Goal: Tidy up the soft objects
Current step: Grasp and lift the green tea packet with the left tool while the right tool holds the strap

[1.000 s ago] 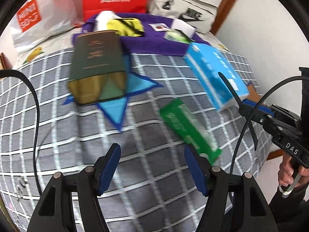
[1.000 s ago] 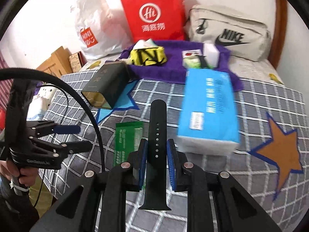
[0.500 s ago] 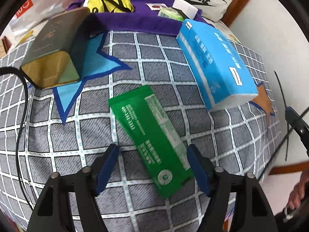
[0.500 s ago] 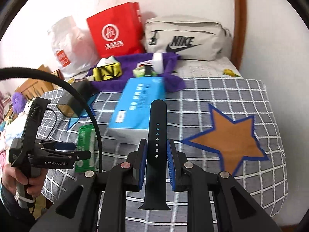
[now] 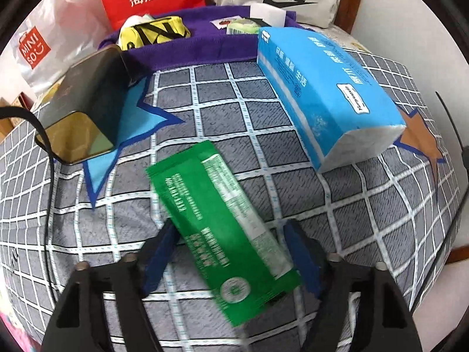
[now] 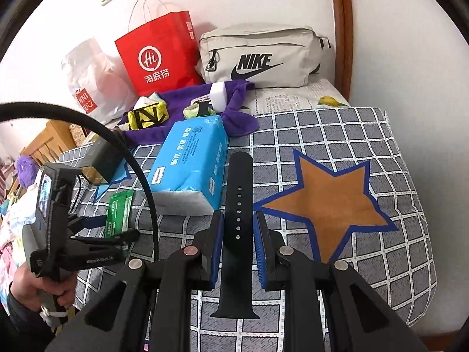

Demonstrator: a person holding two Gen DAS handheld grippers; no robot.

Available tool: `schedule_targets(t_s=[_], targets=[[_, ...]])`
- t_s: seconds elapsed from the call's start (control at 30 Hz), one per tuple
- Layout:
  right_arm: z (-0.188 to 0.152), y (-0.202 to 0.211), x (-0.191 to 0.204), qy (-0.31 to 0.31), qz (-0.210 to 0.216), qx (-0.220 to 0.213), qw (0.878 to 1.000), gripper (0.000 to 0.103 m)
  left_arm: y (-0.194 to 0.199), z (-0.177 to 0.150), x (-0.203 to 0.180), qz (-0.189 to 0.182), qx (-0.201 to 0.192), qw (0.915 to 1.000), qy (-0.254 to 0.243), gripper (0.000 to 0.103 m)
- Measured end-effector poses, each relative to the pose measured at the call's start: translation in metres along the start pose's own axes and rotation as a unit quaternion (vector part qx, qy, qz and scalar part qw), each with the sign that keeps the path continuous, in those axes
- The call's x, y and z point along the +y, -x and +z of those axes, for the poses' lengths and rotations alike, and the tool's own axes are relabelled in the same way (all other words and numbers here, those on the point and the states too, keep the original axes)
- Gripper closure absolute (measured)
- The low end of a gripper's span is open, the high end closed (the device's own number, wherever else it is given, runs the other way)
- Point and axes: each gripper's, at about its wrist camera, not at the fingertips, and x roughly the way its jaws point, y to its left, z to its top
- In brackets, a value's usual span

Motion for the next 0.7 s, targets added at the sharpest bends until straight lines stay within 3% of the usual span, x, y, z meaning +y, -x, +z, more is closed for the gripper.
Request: schedule_targets(t_s=[0.17,0.3,0.43,0.57,0.7], targets=[[0.000,-0.004,0.006,0.004,0.008,0.000,1.000,0.082,0.014,-0.013,0.033,0.005,0.005,1.0000,0.004,0.048],[0.003,-0.012,0.013,0.010,0.014,0.004,1.000,0.082,0.014,-0.017,0.049,-0.010,0.007,0.9999,0.009,0.032],[0.004,-0.017,0.022,0.016,0.020,0.009,1.000,0.082,0.006,-0.012,0.040,-0.007,0.001,0.9999,-0.011,0.032],[0.003,-0.020,0.031,0.022,0.028,0.015,0.999,0.082,0.006,-0.004,0.038,-0.015,-0.017,0.9997,-0.013,0.061],[0.005,-0.022,0.038,0.028,0.032,0.020,0.999,0.082,0.005,0.008,0.047,-0.040,-0.019,0.9990,-0.007,0.068]])
